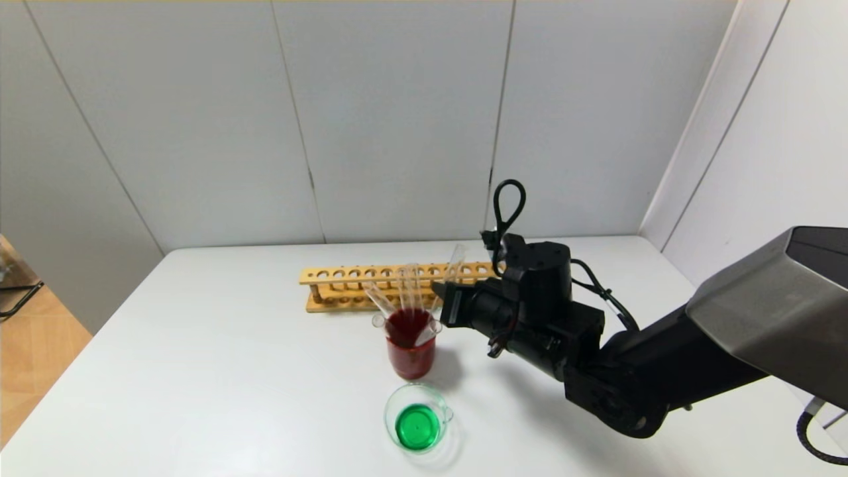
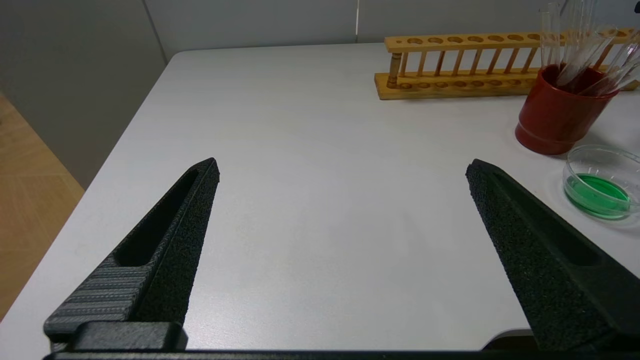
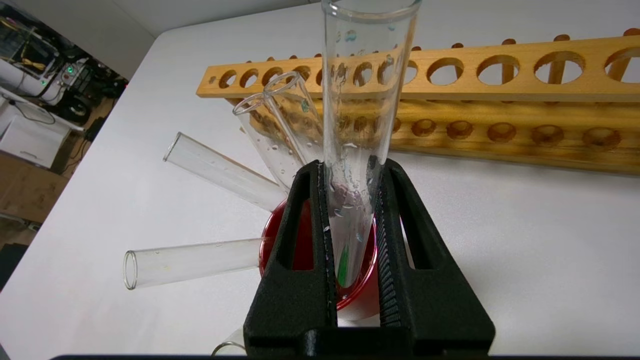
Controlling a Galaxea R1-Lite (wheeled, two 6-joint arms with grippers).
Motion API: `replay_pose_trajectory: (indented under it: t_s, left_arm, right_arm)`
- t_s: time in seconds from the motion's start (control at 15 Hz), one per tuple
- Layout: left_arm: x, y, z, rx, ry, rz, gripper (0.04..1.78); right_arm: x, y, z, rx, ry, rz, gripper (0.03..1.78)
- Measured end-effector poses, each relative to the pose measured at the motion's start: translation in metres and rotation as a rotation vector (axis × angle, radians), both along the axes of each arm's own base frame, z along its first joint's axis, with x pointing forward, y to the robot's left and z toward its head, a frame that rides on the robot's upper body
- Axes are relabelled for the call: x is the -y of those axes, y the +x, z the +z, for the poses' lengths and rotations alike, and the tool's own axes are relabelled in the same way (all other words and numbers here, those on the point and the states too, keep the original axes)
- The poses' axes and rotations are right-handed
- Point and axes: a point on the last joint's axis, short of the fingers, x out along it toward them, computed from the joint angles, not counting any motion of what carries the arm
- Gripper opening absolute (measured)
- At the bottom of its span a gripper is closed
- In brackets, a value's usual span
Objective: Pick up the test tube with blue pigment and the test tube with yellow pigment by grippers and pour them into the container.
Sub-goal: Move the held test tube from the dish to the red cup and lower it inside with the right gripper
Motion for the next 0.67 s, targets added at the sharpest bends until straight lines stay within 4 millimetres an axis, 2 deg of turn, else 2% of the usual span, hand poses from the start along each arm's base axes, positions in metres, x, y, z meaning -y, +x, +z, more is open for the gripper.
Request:
replay_pose_trajectory:
  t_s: [0.67]
  left_arm:
    - [0.0,0.0,0.0,0.0,0.0,0.0,1.75]
  right_arm:
    - [-0.0046,-0.0042,0.0008,0.031,0.029,0.017,0.34]
